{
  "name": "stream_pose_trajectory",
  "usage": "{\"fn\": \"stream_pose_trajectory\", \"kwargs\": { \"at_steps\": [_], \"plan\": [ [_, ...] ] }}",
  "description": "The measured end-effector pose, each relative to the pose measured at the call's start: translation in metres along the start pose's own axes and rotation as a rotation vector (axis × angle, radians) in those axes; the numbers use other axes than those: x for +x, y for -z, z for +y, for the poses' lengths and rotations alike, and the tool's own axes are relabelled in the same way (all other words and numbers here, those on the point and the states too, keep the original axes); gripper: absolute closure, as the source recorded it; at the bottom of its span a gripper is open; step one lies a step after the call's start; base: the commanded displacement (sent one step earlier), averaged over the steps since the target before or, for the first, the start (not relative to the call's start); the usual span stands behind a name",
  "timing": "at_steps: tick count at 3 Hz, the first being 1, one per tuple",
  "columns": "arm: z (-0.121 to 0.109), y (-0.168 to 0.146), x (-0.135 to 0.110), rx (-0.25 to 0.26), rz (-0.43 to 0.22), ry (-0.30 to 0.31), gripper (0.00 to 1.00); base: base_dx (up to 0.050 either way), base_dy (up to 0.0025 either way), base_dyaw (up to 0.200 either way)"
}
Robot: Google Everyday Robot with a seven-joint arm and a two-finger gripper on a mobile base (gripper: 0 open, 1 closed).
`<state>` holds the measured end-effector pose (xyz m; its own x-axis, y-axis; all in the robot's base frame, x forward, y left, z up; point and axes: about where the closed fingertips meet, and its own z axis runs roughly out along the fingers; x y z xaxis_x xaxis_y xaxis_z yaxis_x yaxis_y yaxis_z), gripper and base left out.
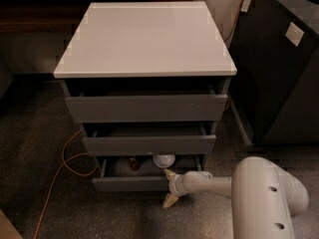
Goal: Pick coke can from bottom drawer and place on counter
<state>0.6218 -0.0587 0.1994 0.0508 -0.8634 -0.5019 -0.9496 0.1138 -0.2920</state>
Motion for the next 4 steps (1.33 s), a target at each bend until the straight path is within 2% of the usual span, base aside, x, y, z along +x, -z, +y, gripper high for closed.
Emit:
{"fn": "stream_pose_trajectory", "kwargs": {
  "at_steps": [1, 2, 3, 4],
  "plan": [
    [-0.01, 0.055, -0.052, 0.124, -0.081, 0.175, 0.0, 0.0, 0.0, 0.0],
    [0.025, 0.088, -0.097, 0.145, -0.145, 0.3, 0.0, 0.0, 0.0, 0.0],
    [0.067, 0.094, -0.12, 0.098, -0.185, 0.339, 0.16, 0.0, 0.0, 0.0],
    [0.066, 0.094, -0.13, 0.082, -0.198, 0.315, 0.46, 0.0, 0.0, 0.0]
  ]
}}
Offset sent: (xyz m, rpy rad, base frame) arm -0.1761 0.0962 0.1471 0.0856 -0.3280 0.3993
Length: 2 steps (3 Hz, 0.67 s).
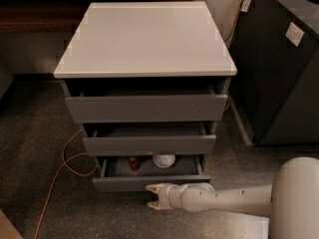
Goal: Pick coke can from bottom drawer and place on counter
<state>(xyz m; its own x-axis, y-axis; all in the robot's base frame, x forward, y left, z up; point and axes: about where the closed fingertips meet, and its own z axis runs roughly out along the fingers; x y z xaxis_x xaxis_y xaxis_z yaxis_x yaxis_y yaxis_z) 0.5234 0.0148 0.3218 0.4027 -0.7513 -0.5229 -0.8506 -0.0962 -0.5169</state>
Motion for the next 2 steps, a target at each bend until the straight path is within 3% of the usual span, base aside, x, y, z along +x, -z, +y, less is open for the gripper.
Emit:
{"fn": "stream_pose_trajectory", "kwargs": {
  "at_steps": [1, 2],
  "plan": [
    [-0.0123, -0.0007, 0.0013, -0.019, 0.0, -0.023, 0.77, 0.0, 0.0, 0.0],
    [-0.0113, -0.0017, 0.0005, -0.016, -0.005, -0.026, 1.0, 0.0, 0.0, 0.0]
  ]
}}
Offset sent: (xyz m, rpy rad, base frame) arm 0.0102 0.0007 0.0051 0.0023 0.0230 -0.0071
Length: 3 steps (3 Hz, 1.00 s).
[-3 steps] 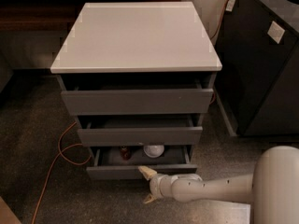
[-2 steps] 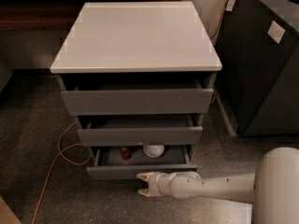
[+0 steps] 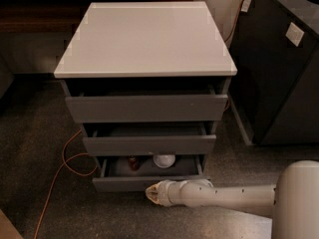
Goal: Pick coke can from bottom drawer and place on counter
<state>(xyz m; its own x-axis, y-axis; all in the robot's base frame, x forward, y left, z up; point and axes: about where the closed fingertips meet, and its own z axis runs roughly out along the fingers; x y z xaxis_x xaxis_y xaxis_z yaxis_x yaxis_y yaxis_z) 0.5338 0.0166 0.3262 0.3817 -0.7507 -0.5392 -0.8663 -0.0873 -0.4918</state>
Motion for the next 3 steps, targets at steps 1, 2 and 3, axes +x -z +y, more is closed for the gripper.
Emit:
{"fn": "stream_pose_trajectory", "kwargs": {
  "at_steps": [1, 2, 3],
  "plan": [
    [-0.006, 0.002, 0.009, 0.034, -0.049, -0.087, 1.0, 0.0, 0.0, 0.0],
    [-0.03, 0.008, 0.057, 0.069, -0.089, -0.226, 1.0, 0.0, 0.0, 0.0],
    [-0.047, 0.009, 0.101, 0.07, -0.077, -0.331, 1.0, 0.0, 0.0, 0.0]
  ]
}}
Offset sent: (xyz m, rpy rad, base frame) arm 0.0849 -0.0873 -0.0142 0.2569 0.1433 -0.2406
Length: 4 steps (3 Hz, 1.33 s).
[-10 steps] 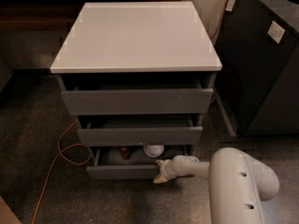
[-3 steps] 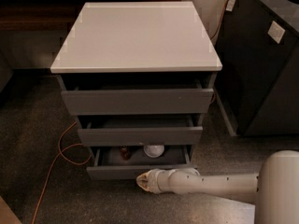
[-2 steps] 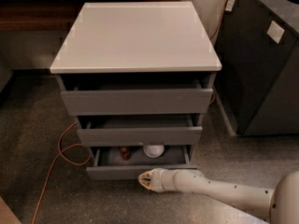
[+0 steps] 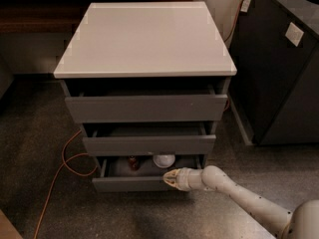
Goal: Pick coke can from bottom drawer and place on counter
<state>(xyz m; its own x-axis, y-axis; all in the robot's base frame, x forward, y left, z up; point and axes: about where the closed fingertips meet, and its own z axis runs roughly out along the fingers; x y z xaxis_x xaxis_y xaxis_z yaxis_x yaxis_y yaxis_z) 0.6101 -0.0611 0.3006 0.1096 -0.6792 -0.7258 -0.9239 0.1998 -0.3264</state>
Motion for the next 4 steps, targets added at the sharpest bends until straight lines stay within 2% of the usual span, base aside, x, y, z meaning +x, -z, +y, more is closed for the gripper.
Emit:
{"fn": "stream_pose_trajectory", "kwargs": {
  "at_steps": [1, 2, 3, 4],
  "plan": [
    [-0.022, -0.005, 0.027, -0.013, 0.037, -0.062, 1.0, 0.0, 0.0, 0.0],
    [-0.042, -0.017, 0.056, -0.046, 0.094, -0.119, 1.0, 0.0, 0.0, 0.0],
    [-0.055, -0.029, 0.077, -0.072, 0.142, -0.145, 1.0, 0.0, 0.0, 0.0],
    [-0.059, -0.042, 0.087, -0.088, 0.173, -0.15, 1.0, 0.0, 0.0, 0.0]
  ]
}}
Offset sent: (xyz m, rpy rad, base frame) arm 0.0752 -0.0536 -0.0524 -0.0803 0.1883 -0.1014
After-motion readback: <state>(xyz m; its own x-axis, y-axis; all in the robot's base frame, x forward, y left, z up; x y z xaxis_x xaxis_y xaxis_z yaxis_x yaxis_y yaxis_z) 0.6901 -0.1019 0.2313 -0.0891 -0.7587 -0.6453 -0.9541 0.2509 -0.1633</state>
